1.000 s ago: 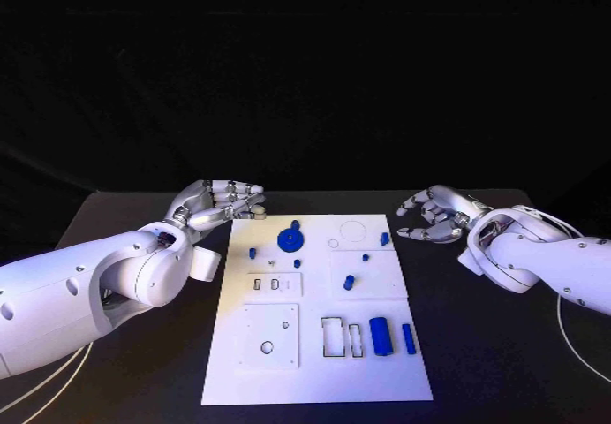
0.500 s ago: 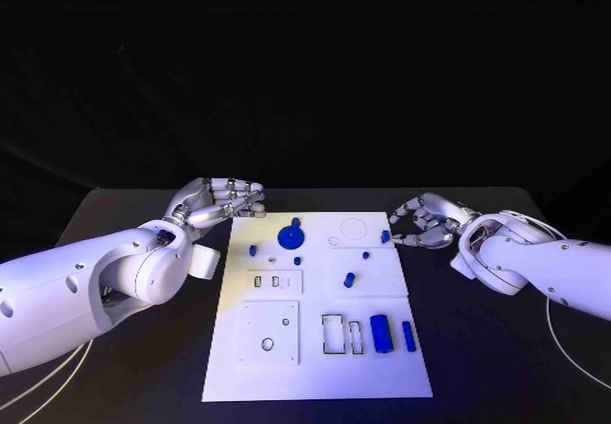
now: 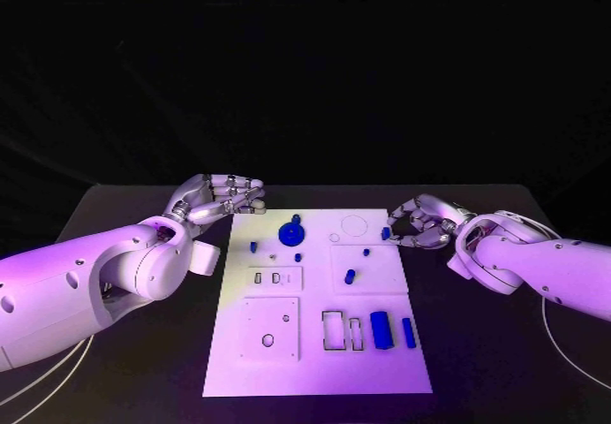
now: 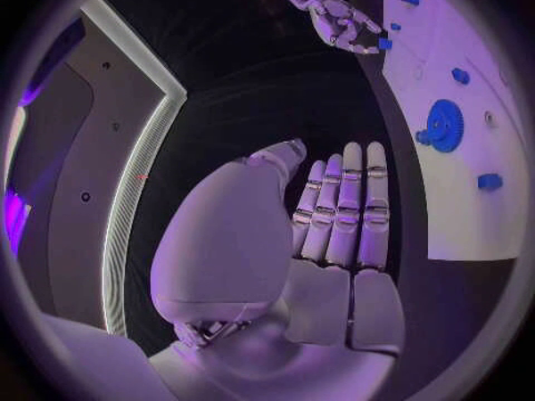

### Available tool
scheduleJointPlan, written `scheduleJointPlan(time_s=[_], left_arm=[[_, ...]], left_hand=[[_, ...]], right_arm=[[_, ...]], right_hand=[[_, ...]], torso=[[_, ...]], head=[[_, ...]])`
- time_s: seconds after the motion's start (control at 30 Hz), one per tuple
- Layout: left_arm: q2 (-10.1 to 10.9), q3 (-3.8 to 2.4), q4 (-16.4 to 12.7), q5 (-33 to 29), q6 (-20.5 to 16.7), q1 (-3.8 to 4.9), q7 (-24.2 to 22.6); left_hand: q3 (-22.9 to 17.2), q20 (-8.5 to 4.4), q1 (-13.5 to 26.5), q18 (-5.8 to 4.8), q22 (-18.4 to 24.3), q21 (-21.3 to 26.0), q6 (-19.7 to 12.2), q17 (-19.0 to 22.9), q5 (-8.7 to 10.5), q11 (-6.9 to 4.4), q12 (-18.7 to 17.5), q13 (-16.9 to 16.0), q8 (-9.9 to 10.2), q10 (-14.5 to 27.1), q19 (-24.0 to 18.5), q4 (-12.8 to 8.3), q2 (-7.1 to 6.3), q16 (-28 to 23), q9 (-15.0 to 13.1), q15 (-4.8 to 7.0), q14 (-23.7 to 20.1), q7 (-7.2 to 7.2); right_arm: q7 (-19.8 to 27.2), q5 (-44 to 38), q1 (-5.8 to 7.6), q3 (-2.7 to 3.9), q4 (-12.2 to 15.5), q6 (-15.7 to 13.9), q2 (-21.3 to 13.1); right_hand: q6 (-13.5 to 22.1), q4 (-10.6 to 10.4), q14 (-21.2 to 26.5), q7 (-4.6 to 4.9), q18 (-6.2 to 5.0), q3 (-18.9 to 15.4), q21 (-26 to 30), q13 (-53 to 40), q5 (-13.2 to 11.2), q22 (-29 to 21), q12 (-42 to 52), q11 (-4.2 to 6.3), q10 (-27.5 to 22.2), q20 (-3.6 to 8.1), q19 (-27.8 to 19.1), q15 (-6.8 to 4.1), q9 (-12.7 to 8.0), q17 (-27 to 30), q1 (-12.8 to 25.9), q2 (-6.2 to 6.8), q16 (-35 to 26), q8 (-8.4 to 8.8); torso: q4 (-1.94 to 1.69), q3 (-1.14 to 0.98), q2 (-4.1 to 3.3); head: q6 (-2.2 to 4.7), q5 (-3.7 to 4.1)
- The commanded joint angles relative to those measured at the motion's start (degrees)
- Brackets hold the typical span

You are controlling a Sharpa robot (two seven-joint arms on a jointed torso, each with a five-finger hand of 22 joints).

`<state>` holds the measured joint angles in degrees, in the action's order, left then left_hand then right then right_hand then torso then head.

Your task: Assemble the parts on the task board

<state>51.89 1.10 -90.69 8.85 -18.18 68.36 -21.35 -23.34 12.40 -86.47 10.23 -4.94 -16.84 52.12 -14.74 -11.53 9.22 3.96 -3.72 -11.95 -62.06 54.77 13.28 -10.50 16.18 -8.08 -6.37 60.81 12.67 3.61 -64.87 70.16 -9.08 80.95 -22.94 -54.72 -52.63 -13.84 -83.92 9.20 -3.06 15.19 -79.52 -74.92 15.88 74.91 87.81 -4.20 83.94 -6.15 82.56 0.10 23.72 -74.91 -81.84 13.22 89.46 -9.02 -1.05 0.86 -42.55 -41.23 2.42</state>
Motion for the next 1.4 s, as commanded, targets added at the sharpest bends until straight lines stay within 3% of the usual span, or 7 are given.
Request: scheduleJointPlan(time_s=[0.03,0.4,1.4], left_arm=[[-0.01,-0.03,-0.14,-0.14,0.99,0.02,-0.55],[0.10,-0.03,-0.18,-0.14,0.99,0.02,-0.49],[0.08,-0.03,-0.12,-0.14,1.08,0.02,-0.39]], left_hand=[[-0.35,0.30,0.56,0.23,0.05,0.07,-0.16,-0.06,0.39,0.40,-0.34,0.06,0.27,0.03,0.05,0.09,-0.10,-0.33,0.08,-0.27,-0.33,0.33],[-0.56,0.30,0.61,0.25,0.09,0.08,-0.13,-0.19,0.39,0.39,-0.33,0.05,0.30,0.03,0.05,-0.06,-0.12,-0.41,0.08,-0.25,-0.32,0.32],[-0.56,0.30,0.61,0.25,0.09,0.08,-0.13,-0.19,0.39,0.39,-0.33,0.05,0.30,0.03,0.05,-0.06,-0.12,-0.41,0.08,-0.25,-0.32,0.32]], right_arm=[[0.20,-0.10,-0.11,-0.01,-0.23,1.17,0.29],[0.02,-0.11,-0.31,-0.01,-0.76,1.15,1.20],[-0.93,-0.41,-0.56,0.00,-1.86,1.25,2.32]], right_hand=[[-0.54,-0.02,-5.37,-0.09,0.10,0.11,-0.22,-13.14,0.44,5.84,0.35,-0.11,4.58,-0.21,0.20,0.15,0.10,-11.71,-0.69,-0.28,-0.18,0.00],[-1.29,-0.07,-5.42,-0.19,0.16,1.10,-0.43,-13.45,0.26,6.10,0.65,-0.02,4.82,-0.10,0.41,0.03,0.18,-11.93,-1.20,-1.23,-0.13,-0.04],[-2.82,0.00,-5.52,-0.66,0.27,2.62,-0.81,-14.02,-0.22,6.54,1.19,0.38,5.27,0.15,0.75,-0.28,0.36,-12.41,-1.46,-2.02,-0.02,-0.29]], torso=[[0.00,-0.01,0.04],[0.01,-0.04,0.08],[0.02,-0.10,0.12]], head=[[-0.13,-0.13],[-0.30,-0.27],[-0.60,-0.30]])
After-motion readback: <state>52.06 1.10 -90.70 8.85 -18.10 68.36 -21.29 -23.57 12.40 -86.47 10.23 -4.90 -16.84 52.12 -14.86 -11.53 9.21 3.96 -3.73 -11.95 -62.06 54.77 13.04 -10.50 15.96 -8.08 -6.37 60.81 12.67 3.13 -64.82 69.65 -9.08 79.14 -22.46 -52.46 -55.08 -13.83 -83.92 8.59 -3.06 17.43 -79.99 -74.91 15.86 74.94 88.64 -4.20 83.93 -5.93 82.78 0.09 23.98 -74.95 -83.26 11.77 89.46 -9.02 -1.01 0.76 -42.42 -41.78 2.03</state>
